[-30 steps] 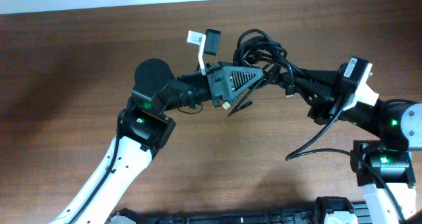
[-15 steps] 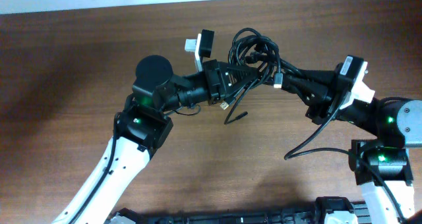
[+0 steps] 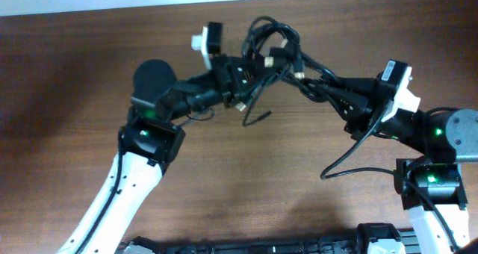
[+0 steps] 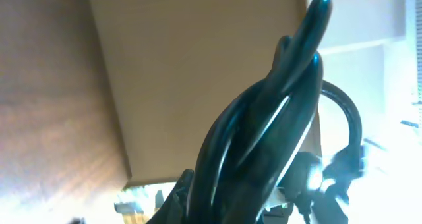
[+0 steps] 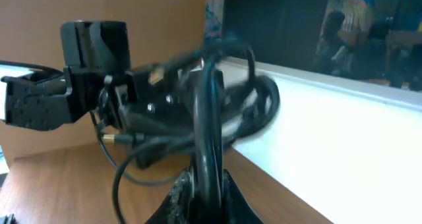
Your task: Untangle cables
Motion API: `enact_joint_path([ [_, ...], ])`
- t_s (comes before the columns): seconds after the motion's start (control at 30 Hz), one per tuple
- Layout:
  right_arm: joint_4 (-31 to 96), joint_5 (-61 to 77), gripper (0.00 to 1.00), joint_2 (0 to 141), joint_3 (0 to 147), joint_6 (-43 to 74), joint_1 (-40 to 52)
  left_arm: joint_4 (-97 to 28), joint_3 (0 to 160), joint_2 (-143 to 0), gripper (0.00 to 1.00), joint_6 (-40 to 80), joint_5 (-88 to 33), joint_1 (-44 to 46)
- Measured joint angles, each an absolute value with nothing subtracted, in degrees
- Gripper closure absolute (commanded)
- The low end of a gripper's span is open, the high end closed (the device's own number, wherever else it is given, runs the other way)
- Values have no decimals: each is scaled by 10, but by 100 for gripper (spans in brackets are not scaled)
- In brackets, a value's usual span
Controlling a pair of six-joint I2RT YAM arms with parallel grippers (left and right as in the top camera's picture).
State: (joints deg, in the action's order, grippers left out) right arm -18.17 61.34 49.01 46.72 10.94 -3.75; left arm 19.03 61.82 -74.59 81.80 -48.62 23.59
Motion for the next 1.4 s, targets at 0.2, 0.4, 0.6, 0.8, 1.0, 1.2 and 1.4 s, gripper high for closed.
enact_joint_path([
  [0.2,-131,587,87,483,467,137,-44,264,617,-746,100,748,-468,197],
  [0.4,-121,568,71,474,467,161,-50,272,617,-747,100,671,-454,172],
  [0.6,-121,592,62,474,467,166,-50,273,617,-747,100,627,-460,173],
  [0.8,-121,618,59,474,467,166,-50,273,617,-747,100,558,-488,173],
  [1.0,-119,630,12,474,467,168,-50,294,617,-747,100,481,-541,173],
  [1.2,-119,653,1,474,468,168,-50,305,617,-747,100,371,-608,173],
  [1.4,-120,683,1,474,468,167,-50,307,617,-747,100,283,-656,173],
])
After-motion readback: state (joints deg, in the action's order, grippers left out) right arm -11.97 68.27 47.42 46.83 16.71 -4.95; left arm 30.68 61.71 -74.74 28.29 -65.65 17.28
